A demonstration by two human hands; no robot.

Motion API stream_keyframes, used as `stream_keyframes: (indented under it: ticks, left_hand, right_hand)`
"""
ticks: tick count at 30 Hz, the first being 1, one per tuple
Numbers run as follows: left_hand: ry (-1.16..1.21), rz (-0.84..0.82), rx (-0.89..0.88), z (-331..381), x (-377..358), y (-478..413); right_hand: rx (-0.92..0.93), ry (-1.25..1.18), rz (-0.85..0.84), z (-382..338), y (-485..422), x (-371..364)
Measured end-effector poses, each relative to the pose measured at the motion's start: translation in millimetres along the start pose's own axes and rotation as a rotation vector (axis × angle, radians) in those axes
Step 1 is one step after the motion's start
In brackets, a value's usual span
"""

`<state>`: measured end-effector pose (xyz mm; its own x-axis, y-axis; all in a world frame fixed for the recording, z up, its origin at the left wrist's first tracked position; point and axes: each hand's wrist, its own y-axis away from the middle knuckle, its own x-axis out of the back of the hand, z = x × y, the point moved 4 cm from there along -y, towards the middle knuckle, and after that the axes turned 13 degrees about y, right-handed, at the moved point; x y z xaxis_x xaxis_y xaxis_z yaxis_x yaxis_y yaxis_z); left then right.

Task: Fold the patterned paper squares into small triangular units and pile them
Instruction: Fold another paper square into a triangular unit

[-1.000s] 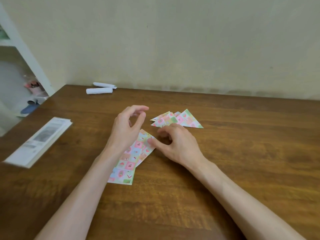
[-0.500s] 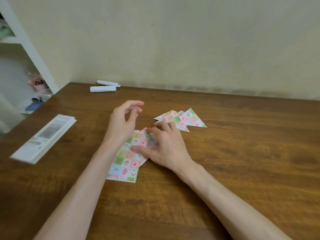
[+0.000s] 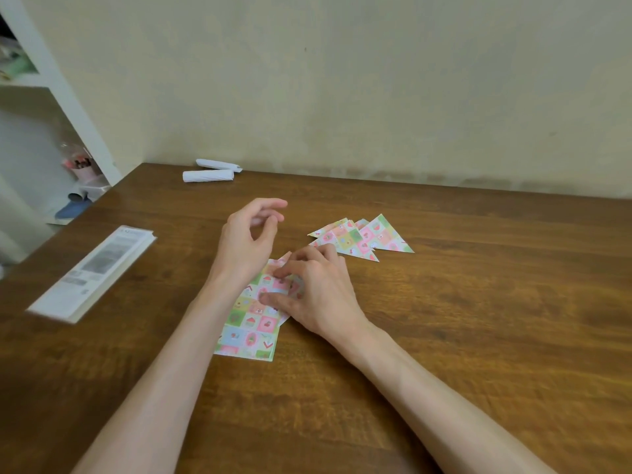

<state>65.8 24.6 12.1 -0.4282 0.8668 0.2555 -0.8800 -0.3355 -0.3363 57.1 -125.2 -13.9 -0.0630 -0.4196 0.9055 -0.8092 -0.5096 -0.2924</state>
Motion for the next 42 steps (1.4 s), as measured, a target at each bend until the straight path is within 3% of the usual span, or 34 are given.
stream_keyframes:
  ticks: [5, 11, 14, 18, 22, 25, 28, 35, 38, 42]
  left_hand:
    - [-0.001, -0.015, 0.004, -1, -1, 0]
    - [-0.001, -0.010, 0.000, 0, -1, 1]
    - [-0.003, 0.003, -0.009, 0, 2, 0]
    - [0.013, -0.002, -0.018, 8, 3, 1]
    - [0.087, -0.159, 0.057, 27, -6, 10]
    - [0.159, -0.408, 0.234, 40, -22, 23]
    - [0.193, -0.537, 0.367, 43, -36, 33]
    - [0.305, -0.463, 0.432, 45, -54, 42]
    - [0.280, -0.397, 0.286, 44, -65, 46]
    - [0.136, -0.345, -0.207, 57, -73, 53]
  right_hand:
    - [-0.002, 0.130, -0.074, 3, 0, -4]
    - [0.045, 0.102, 0.046, 1, 1, -5]
    - [-0.006, -0.062, 0.058, 1, 0, -4]
    - [-0.145, -0.571, -0.041, 10, -4, 7]
    - [-0.247, -0.893, -0.049, 28, 1, 30]
    - [-0.280, -0.947, -0.072, 48, 12, 49]
    - [-0.278, -0.956, -0.118, 69, 24, 60]
    - [-0.311, -0.914, -0.128, 107, 49, 77]
    - [-0.333, -0.863, -0.052, 115, 53, 86]
    - [-0.159, -0.583, 0.197, 120, 59, 107]
